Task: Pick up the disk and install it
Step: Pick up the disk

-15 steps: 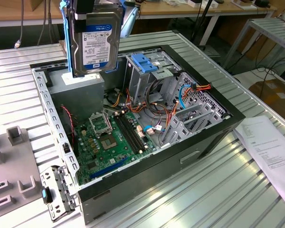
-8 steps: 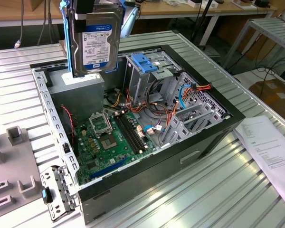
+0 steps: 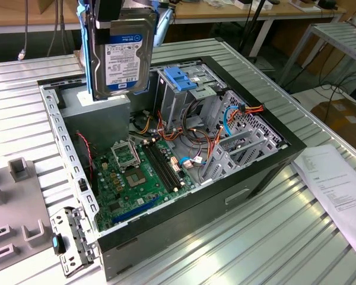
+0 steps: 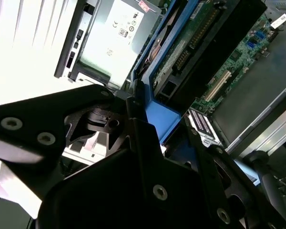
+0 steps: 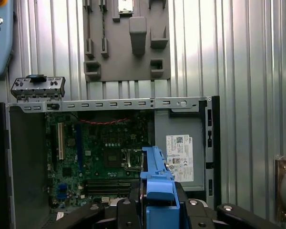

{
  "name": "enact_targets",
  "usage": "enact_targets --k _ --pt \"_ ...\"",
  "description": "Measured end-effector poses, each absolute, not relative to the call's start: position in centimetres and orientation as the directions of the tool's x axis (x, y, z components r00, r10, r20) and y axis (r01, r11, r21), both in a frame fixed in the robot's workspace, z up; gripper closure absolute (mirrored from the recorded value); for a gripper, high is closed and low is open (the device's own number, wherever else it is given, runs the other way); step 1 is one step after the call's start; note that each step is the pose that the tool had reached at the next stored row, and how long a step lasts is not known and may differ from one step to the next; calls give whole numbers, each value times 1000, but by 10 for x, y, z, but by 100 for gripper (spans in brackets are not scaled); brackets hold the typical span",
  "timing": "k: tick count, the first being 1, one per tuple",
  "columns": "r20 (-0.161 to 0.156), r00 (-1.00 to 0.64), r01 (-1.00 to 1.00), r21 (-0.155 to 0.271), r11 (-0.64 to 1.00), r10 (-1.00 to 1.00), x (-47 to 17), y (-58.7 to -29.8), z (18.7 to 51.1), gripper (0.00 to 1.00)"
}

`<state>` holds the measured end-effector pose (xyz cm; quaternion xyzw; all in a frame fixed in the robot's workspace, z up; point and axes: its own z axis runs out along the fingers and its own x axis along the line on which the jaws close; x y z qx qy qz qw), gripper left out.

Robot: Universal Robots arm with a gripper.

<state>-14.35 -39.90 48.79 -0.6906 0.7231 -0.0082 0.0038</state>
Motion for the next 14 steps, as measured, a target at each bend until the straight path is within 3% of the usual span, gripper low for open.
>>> enact_targets --k 7,14 --pt "9 -46 -999 -17 46 -999 -142 -429 485 63" --pt "10 -46 -999 -17 46 -999 -103 -432 483 63"
